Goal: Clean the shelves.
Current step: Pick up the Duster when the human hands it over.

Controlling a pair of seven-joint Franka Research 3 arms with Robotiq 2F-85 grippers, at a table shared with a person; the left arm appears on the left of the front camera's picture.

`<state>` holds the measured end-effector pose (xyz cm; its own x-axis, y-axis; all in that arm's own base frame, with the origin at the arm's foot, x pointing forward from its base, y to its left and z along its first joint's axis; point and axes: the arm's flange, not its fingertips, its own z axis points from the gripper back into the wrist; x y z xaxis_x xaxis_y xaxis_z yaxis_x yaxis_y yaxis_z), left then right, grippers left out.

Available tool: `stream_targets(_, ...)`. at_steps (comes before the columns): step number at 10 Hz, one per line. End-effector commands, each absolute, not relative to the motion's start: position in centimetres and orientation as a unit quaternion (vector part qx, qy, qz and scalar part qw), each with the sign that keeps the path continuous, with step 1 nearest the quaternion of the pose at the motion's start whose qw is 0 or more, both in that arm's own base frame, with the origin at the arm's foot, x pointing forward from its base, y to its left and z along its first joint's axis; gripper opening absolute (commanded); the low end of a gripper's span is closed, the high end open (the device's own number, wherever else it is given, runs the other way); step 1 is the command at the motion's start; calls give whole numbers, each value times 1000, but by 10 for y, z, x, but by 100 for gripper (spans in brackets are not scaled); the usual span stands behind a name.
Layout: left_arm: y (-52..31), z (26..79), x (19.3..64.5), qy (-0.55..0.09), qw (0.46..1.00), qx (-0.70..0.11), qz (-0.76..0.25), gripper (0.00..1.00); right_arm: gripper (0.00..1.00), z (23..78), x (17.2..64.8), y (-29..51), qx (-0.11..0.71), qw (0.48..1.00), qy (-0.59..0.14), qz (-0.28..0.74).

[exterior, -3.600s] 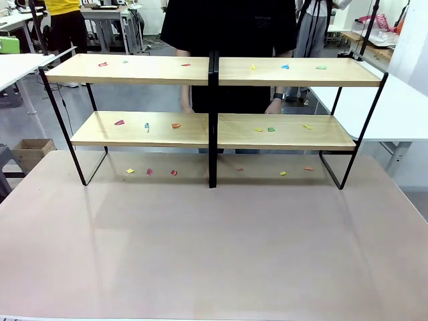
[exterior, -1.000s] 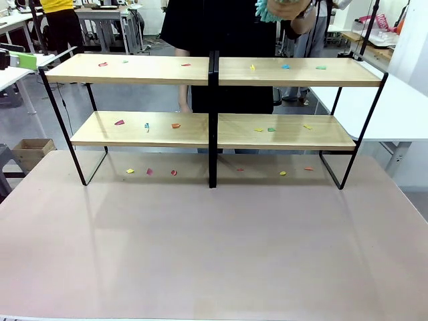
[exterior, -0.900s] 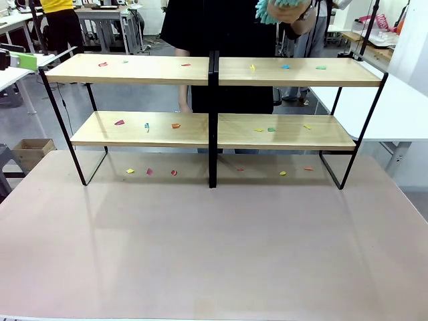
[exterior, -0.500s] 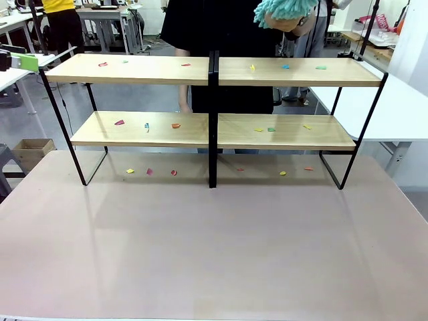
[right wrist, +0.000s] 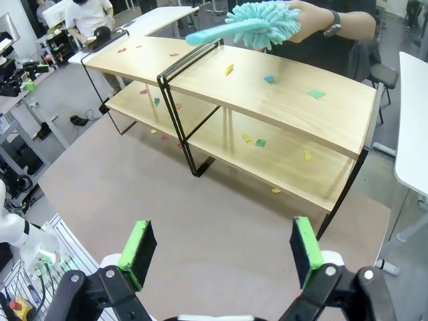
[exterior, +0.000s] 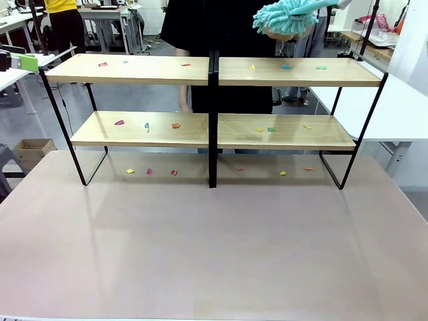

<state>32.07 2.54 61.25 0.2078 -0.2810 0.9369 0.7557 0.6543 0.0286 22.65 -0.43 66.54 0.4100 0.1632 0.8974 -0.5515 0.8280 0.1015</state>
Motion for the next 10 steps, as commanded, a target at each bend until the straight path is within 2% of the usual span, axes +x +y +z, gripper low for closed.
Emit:
stream_targets(1,24,612,321,-523,743,-227,-350,100,100,666,225,-5,196,815,-499,218)
stream_targets(9,24,612,321,-523,743,-227,-350,100,100,666,226,-4,195,816,-498,219)
stream_targets(10,24,612,321,-523,743,-227,-350,100,100,684,262,4,258,847,-446,130)
